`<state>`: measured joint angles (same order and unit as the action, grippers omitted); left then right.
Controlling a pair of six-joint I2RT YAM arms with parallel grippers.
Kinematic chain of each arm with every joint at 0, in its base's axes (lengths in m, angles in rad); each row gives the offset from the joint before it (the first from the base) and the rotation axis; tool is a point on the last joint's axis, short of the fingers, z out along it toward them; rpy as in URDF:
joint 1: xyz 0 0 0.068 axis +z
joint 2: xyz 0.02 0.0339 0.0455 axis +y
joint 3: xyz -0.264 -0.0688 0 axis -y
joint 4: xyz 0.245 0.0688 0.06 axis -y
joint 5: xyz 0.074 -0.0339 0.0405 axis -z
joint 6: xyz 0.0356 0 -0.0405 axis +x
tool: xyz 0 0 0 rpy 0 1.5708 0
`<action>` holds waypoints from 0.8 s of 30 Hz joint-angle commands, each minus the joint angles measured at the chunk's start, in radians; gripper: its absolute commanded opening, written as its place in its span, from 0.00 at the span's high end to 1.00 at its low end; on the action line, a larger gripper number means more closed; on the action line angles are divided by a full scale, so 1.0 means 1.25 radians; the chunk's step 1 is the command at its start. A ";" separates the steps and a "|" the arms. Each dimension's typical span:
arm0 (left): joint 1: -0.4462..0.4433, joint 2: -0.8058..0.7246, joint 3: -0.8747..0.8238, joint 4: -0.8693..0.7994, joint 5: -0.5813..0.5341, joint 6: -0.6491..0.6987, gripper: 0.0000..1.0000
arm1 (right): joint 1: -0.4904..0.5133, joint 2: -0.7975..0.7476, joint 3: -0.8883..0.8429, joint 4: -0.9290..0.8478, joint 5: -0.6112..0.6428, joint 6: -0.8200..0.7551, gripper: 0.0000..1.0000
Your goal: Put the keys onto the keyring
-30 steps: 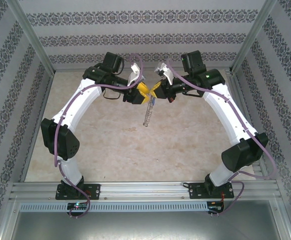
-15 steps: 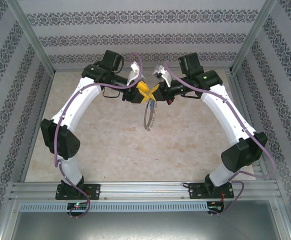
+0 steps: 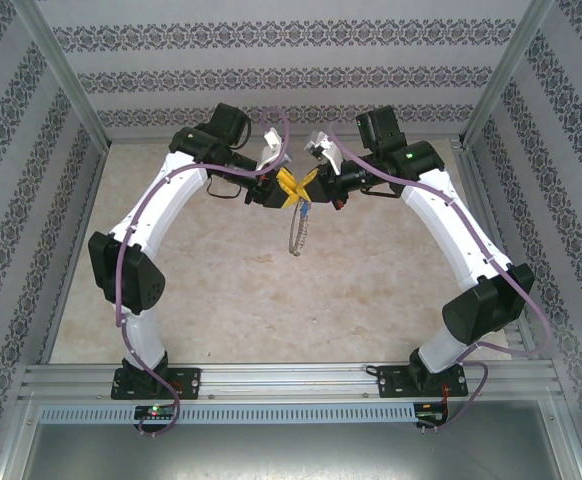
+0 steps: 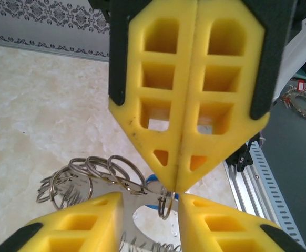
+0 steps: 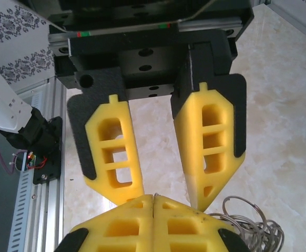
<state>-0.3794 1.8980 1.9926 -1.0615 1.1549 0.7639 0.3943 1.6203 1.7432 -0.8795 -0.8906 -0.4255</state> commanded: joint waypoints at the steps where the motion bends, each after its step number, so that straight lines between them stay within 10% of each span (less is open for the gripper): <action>1: -0.005 0.016 0.029 -0.046 0.032 0.044 0.69 | 0.012 -0.003 -0.004 0.022 -0.025 -0.004 1.00; 24: -0.006 0.008 0.027 -0.004 0.072 0.032 1.00 | 0.016 0.004 -0.013 0.037 -0.026 0.004 1.00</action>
<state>-0.3801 1.9141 2.0037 -1.0935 1.1938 0.7898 0.3965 1.6203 1.7405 -0.8608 -0.8753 -0.4229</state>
